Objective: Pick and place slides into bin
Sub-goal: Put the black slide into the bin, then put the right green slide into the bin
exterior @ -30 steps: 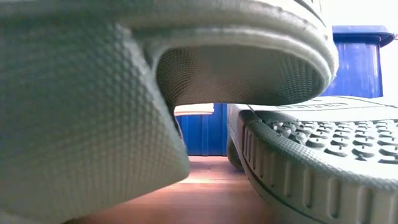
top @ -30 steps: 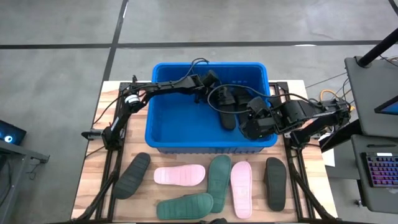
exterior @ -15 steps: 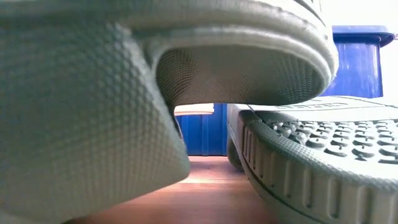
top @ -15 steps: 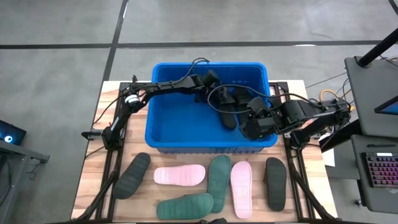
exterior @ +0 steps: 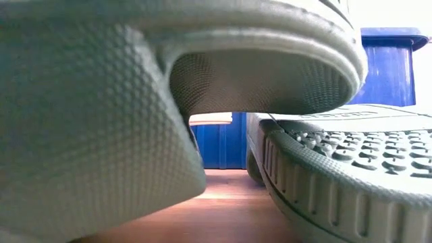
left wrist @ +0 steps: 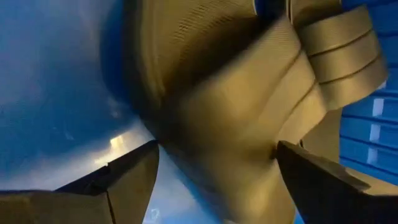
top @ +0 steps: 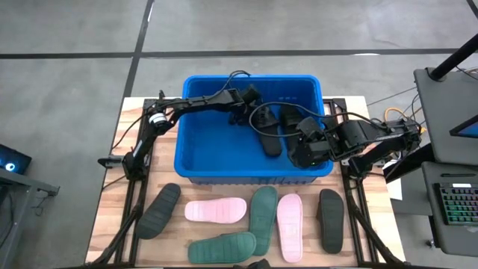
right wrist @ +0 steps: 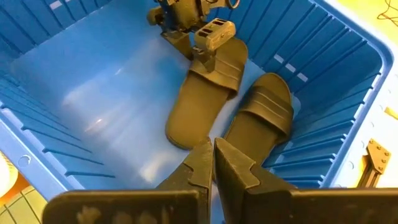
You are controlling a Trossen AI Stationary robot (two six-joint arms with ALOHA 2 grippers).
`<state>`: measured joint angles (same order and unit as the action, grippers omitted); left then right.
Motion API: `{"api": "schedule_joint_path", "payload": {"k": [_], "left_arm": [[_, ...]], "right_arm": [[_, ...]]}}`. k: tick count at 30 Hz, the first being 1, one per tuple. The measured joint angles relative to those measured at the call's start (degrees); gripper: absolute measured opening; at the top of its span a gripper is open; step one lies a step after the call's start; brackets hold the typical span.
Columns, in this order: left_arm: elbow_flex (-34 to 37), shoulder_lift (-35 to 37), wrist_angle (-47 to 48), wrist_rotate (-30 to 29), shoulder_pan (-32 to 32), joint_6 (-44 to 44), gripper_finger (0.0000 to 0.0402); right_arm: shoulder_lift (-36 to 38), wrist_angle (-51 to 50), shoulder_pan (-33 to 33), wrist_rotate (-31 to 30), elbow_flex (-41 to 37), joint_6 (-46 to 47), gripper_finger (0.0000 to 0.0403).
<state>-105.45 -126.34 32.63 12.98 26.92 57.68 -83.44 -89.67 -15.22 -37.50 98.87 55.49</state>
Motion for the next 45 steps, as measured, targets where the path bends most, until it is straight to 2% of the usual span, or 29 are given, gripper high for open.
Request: {"api": "schedule_joint_path", "payload": {"k": [12, 20, 45], "left_arm": [[0.0, 0.9, -1.9, -7.2, 0.0, -0.8, 0.0306], [0.0, 1.0, 0.7, -7.6, 0.0, -2.2, 0.0306], [0.6, 0.8, -9.7, -6.0, -0.8, -1.1, 0.0306]], "right_arm": [[0.0, 0.1, 0.0, 0.0, 0.0, -0.2, 0.0008], [0.0, 0.3, 0.0, 0.4, 0.0, -0.2, 0.0008], [0.0, 1.7, -0.7, 1.4, 0.0, -0.4, 0.0008]]}}
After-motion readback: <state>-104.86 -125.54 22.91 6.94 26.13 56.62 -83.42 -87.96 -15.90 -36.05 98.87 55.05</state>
